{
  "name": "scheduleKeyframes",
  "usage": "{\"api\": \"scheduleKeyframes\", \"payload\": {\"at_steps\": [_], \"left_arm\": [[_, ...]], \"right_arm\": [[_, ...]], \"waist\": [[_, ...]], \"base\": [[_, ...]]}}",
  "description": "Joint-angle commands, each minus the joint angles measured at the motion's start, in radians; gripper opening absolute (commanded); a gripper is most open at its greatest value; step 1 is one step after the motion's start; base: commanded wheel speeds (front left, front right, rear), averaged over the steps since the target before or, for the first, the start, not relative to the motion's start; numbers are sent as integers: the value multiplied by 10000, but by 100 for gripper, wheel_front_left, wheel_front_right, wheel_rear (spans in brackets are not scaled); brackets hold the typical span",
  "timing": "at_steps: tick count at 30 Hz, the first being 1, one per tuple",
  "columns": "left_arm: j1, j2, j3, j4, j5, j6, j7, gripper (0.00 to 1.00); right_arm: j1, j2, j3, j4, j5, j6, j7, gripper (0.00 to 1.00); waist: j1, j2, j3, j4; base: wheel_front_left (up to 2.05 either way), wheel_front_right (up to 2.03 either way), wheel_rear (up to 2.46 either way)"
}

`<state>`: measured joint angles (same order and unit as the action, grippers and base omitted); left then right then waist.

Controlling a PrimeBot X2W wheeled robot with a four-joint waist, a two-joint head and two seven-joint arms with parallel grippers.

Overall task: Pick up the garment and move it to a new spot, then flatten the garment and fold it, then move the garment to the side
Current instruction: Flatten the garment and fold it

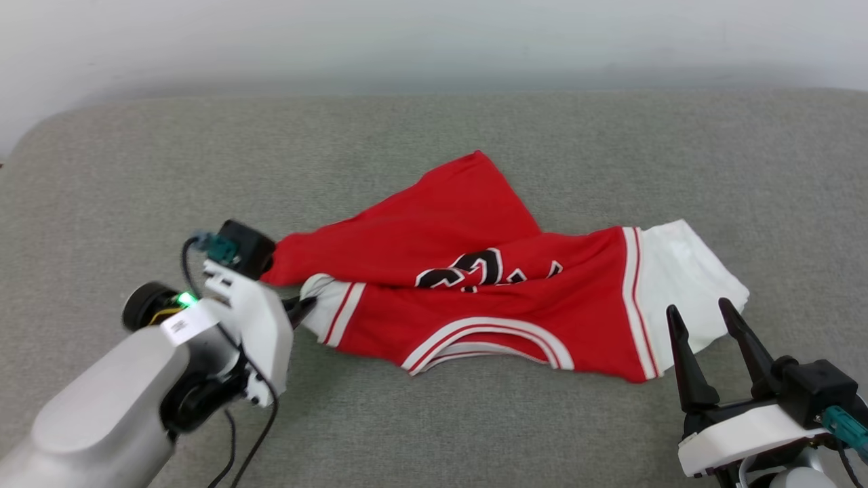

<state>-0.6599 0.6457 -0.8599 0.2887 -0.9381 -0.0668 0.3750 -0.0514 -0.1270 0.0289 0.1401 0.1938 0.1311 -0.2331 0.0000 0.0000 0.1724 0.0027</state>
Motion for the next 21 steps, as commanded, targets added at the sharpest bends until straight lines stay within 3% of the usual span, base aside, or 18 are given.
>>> {"api": "scheduleKeyframes", "payload": {"at_steps": [1,7,12,16,21], "left_arm": [[380,271,139,-333,-78,234,-130,0],[1971,1142,623,-1989,-621,1387,-627,0],[3300,1352,606,-2477,-939,2114,-929,0],[4109,1117,470,-2184,-1288,2323,-1155,0],[4711,817,277,-1533,-1453,2273,-1362,0]], "right_arm": [[92,54,-24,12,-23,-7,-40,100],[263,82,-80,-10,-26,-7,11,100],[320,45,-103,-4,-15,-7,35,100],[328,-23,-119,32,-14,-7,79,100],[465,-99,-178,62,-26,-7,152,100]], "waist": [[0,0,-148,168],[0,0,-307,377],[0,0,-361,463],[0,0,-414,461],[0,0,-524,452]], "base": [[0,0,0],[0,0,0],[0,0,0],[0,0,0],[0,0,0]]}}
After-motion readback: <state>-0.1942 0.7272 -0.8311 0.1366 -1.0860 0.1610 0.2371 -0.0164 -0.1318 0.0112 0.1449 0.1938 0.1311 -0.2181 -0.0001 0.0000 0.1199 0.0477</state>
